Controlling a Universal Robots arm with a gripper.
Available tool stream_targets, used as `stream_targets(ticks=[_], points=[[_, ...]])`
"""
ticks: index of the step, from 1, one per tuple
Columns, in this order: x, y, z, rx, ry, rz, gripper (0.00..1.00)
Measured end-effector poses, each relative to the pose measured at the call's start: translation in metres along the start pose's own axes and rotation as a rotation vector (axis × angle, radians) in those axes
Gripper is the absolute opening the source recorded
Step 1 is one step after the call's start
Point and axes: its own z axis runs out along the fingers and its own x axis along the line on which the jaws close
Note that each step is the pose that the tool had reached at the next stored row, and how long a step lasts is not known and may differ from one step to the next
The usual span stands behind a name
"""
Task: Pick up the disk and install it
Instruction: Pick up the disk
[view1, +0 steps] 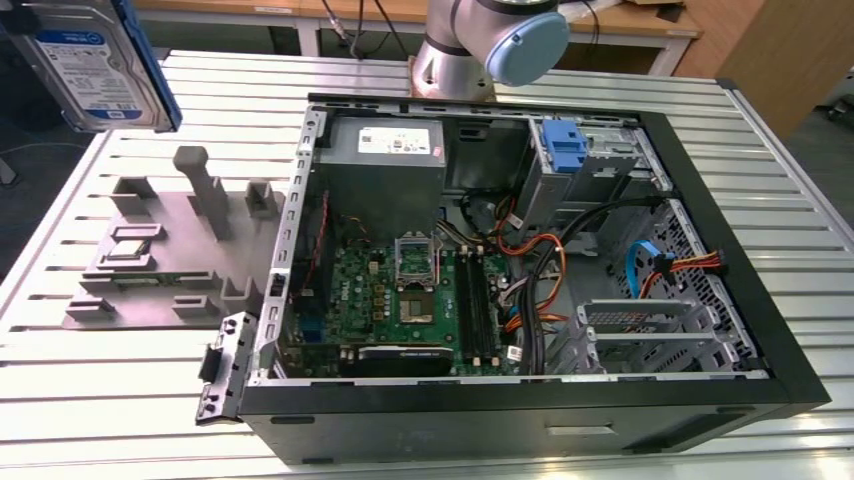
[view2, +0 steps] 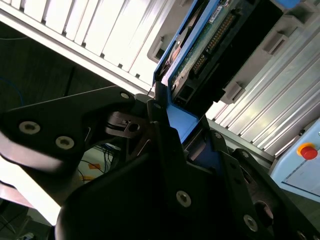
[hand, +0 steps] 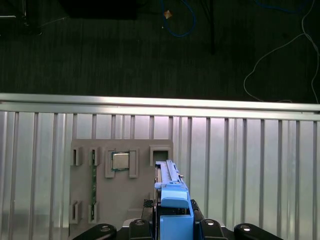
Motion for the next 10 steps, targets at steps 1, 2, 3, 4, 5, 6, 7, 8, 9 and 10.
stream_targets(ticks=[1,2,3,4,5,6,7,8,9,10], points=[[0.0,0.0,-0.0003,0.0,0.0,0.0,0.36],[0.0,0.0,-0.0006,0.0,0.0,0.0,0.36],[-0.0001,0.0,-0.0009,0.0001,-0.0001,0.0,0.36],[-0.0001,0.0,-0.0012,0.0001,-0.0001,0.0,0.36],[-0.0001,0.0,-0.0016,0.0001,0.0,0.0,0.36],[-0.0001,0.0,-0.002,0.0001,0.0,0.0,0.36],[-0.0001,0.0,-0.0024,0.0001,0.0,0.0,0.36],[-0.0002,0.0,-0.0027,0.0001,0.0,0.0,0.36],[-0.0002,0.0,-0.0031,0.0001,0.0,0.0,0.36],[-0.0002,0.0,-0.0035,0.0001,0.0,0.0,0.36]])
